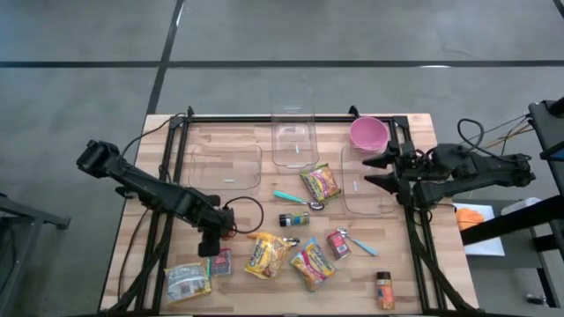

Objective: Pick & Place Food Item
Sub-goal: Put the orange seasoning bag into the left transparent bin

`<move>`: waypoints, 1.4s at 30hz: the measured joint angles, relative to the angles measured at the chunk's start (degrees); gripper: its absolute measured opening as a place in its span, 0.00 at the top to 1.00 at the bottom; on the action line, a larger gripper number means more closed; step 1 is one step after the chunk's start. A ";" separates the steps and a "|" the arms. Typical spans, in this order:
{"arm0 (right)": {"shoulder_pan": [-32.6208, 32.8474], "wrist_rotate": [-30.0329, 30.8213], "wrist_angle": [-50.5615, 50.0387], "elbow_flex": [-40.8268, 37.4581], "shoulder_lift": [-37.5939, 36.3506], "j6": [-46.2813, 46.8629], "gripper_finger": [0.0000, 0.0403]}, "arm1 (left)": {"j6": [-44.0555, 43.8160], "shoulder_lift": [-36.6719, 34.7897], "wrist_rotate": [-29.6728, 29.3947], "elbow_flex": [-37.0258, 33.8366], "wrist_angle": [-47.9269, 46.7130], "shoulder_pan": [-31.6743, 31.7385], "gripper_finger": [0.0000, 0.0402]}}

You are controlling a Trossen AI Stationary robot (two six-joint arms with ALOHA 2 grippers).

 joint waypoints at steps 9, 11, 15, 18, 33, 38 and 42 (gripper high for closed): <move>0.00 0.00 -1.10 0.00 -0.02 0.10 0.33 | -0.31 -0.02 -2.09 0.03 0.17 0.04 0.99; 0.00 0.00 -1.21 0.00 0.00 0.01 0.33 | -1.09 -0.02 -2.14 0.41 -0.08 0.04 0.99; 0.00 -0.01 -2.82 0.00 -0.02 -0.11 0.33 | -2.79 -0.30 -3.93 2.86 -1.07 0.04 0.99; 0.00 -0.01 -4.12 0.00 -0.01 -0.11 0.33 | -3.40 -1.09 -7.15 5.90 -3.64 0.18 0.99; 0.00 0.00 -4.02 0.00 -0.02 -0.07 0.33 | -4.19 -8.74 -16.07 19.84 -20.78 14.07 1.00; 0.00 0.00 -4.03 0.00 0.00 -0.40 0.33 | 1.31 -10.23 -15.86 20.49 -24.11 26.18 1.00; 0.00 0.01 -3.98 0.00 0.00 -0.37 0.33 | 6.81 -10.05 -14.25 19.51 -26.15 37.51 1.00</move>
